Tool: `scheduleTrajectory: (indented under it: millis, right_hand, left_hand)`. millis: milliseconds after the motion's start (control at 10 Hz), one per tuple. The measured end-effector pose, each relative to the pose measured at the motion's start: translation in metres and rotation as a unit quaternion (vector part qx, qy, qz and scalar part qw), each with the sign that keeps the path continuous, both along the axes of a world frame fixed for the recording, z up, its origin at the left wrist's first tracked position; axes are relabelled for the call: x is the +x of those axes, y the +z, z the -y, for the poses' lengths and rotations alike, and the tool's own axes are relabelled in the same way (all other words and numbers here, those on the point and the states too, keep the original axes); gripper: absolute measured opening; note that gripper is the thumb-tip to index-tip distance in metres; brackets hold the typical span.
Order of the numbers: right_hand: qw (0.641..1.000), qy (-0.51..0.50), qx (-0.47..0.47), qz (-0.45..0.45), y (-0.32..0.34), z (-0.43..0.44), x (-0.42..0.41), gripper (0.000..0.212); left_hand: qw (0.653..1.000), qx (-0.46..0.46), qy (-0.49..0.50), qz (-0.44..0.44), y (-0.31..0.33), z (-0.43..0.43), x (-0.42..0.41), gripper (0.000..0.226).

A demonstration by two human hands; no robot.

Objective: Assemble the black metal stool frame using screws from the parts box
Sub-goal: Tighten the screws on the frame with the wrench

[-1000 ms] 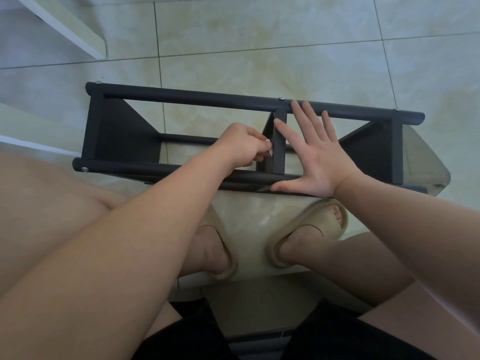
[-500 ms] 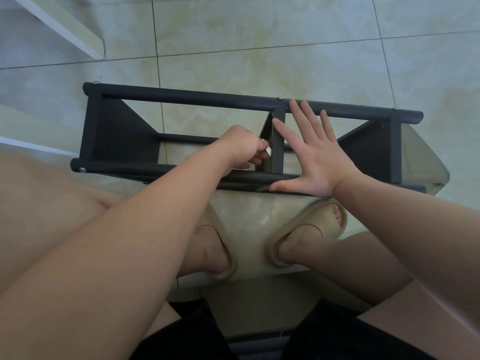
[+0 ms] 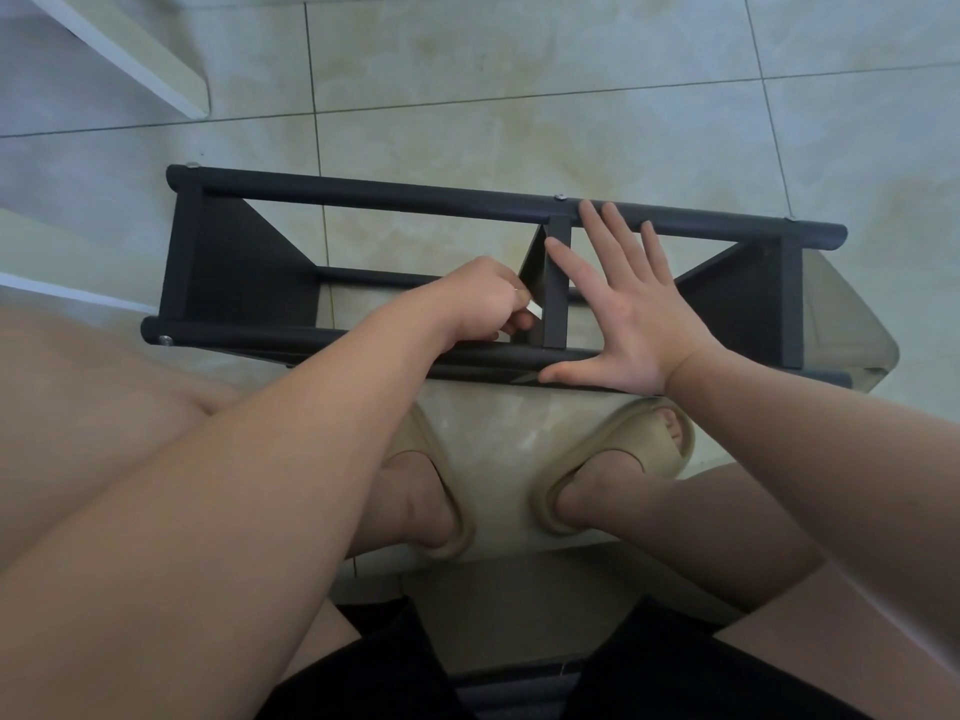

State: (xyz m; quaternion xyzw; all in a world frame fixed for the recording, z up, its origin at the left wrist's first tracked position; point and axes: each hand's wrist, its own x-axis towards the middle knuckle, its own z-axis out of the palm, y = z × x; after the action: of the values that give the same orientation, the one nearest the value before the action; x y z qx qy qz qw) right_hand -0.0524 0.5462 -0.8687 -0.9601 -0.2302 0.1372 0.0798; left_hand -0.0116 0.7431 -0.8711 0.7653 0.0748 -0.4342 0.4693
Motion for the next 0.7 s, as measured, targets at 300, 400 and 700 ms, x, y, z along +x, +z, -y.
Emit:
scheduleTrajectory:
  millis: [300,400,700]
  right_hand:
    - [1.000,0.001,-0.005,0.003,0.0002,-0.0001,-0.0004,0.121]
    - [1.000,-0.001,-0.004,0.002,0.0006,0.0000,-0.0005,0.121]
    - [1.000,-0.002,-0.002,-0.003,0.0016,-0.0001,0.0000,0.120]
  left_hand:
    - [0.999,0.012,-0.035,0.029,-0.0027,-0.0045,-0.0011,0.029]
    - [0.998,0.019,-0.046,0.036,-0.0032,-0.0058,-0.0012,0.029]
    - [0.995,0.025,-0.084,0.055,-0.0037,-0.0099,-0.0012,0.027]
